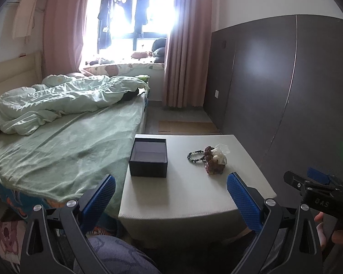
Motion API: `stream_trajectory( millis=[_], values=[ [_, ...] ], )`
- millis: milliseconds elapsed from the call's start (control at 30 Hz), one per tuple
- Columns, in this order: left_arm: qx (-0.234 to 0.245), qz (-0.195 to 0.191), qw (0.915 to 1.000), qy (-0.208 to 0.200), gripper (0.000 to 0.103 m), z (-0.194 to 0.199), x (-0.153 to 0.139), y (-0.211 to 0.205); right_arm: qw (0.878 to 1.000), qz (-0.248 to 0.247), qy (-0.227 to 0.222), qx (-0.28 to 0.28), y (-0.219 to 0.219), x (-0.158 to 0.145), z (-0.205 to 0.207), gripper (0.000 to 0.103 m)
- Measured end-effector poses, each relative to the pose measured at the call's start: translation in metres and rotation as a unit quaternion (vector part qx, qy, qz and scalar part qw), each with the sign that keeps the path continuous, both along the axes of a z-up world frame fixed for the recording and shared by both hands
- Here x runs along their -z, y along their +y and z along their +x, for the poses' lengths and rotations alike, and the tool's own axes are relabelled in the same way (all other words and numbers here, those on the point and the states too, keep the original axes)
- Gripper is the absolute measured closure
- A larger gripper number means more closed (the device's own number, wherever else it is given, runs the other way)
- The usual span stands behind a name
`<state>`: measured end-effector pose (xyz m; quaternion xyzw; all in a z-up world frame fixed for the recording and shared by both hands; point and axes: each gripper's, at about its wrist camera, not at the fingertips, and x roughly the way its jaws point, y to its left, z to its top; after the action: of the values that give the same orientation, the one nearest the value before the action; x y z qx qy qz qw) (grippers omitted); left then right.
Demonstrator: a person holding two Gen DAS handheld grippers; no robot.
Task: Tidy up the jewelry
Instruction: 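Move both grippers down to the jewelry pile beside the black box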
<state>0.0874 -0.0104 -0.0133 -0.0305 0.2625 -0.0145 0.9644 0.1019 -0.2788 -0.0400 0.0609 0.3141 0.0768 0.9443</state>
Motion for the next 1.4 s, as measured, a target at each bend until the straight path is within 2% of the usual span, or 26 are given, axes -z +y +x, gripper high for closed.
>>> stream_trajectory(
  millis=[200, 333, 467, 533, 600, 867, 1000, 1067, 1200, 1400],
  values=[
    [0.026, 0.0, 0.9997, 0.005, 0.009, 0.04, 0.008, -0.009, 0.999, 0.026, 0.021, 0.003, -0.017, 0.013, 0.042, 0.004],
    [0.048, -0.014, 0.9984, 0.024, 0.023, 0.072, 0.017, -0.014, 0.999, 0.042, 0.029, -0.004, -0.022, 0.023, 0.067, 0.004],
    [0.063, -0.023, 0.9964, 0.051, 0.03, 0.105, 0.032, -0.023, 0.997, 0.059, 0.041, -0.015, -0.026, 0.034, 0.092, 0.005],
    [0.071, -0.031, 0.9951, 0.061, 0.037, 0.117, 0.039, -0.027, 0.996, 0.078, 0.046, -0.024, -0.029, 0.041, 0.104, 0.005],
    [0.076, -0.036, 0.9939, 0.071, 0.038, 0.131, 0.047, -0.03, 0.995, 0.081, 0.053, -0.025, -0.029, 0.046, 0.115, 0.006],
    [0.099, -0.055, 0.9889, 0.097, 0.047, 0.181, 0.068, -0.037, 0.986, 0.117, 0.099, -0.056, -0.028, 0.069, 0.169, 0.038],
    [0.113, -0.064, 0.985, 0.113, 0.056, 0.205, 0.082, -0.038, 0.982, 0.119, 0.119, -0.082, -0.024, 0.079, 0.197, 0.041],
    [0.121, -0.072, 0.9826, 0.122, 0.057, 0.217, 0.087, -0.039, 0.981, 0.119, 0.123, -0.089, -0.021, 0.081, 0.208, 0.044],
    [0.132, -0.089, 0.9778, 0.136, 0.059, 0.24, 0.096, -0.043, 0.977, 0.121, 0.14, -0.106, -0.015, 0.086, 0.226, 0.064],
    [0.146, -0.097, 0.9722, 0.155, 0.062, 0.267, 0.109, -0.047, 0.969, 0.125, 0.175, -0.123, -0.001, 0.103, 0.247, 0.065]
  ],
)
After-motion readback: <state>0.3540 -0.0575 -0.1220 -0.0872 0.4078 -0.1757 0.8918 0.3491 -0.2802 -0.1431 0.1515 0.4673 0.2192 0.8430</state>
